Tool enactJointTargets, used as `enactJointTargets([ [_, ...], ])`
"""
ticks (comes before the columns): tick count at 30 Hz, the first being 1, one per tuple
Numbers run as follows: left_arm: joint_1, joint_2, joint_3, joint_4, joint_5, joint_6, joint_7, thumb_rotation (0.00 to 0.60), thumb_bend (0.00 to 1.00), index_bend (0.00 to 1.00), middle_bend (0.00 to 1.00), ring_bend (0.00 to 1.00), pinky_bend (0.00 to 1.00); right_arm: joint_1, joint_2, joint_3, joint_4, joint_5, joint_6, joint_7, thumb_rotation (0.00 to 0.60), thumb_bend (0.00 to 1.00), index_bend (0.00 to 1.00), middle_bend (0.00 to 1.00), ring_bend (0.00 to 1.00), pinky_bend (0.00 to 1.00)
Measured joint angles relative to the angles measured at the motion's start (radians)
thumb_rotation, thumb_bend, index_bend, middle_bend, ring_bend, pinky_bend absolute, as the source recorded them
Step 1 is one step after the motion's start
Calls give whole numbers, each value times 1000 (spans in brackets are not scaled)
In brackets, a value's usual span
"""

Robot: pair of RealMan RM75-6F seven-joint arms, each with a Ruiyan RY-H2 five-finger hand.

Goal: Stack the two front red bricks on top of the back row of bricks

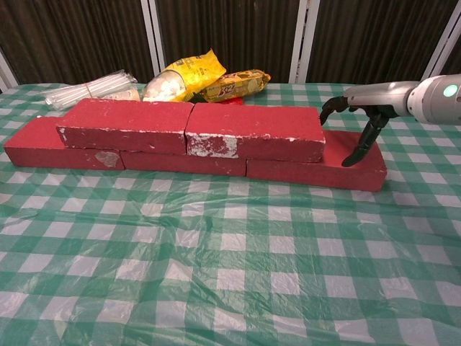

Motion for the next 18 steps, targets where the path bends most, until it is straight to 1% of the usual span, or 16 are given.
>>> enactJointTargets([
  [3,1,2,0,0,1,3,-2,600,368,0,0,0,0,-2,13,-4,-12,8,11,-6,584,202,296,17,0,0],
  [5,3,3,0,0,1,5,-3,600,368,0,0,0,0,-7,25,-5,-21,9,20,-6,570,202,263,10,0,0],
  [7,4,4,-1,-2,2,10,-2,600,368,0,0,0,0,-17,44,-8,-39,8,33,-5,558,202,192,2,0,0],
  [9,6,5,0,-4,4,15,-1,600,367,0,0,0,0,-32,67,-10,-67,0,54,-2,549,203,67,0,0,0],
  [11,8,8,0,-8,8,25,1,600,368,0,0,0,0,-52,89,-14,-99,-19,85,2,547,202,8,0,0,0],
  [14,14,11,-1,-18,15,46,8,600,378,0,0,0,0,-102,124,-31,-166,-85,170,6,540,202,0,0,0,0],
  [17,23,13,-1,-32,22,71,26,600,381,0,0,0,0,-180,153,-69,-235,-196,305,1,539,202,0,0,0,0],
  [18,26,14,-1,-38,23,78,34,600,381,0,0,0,0,-219,162,-91,-257,-248,372,-5,539,202,0,0,0,0],
])
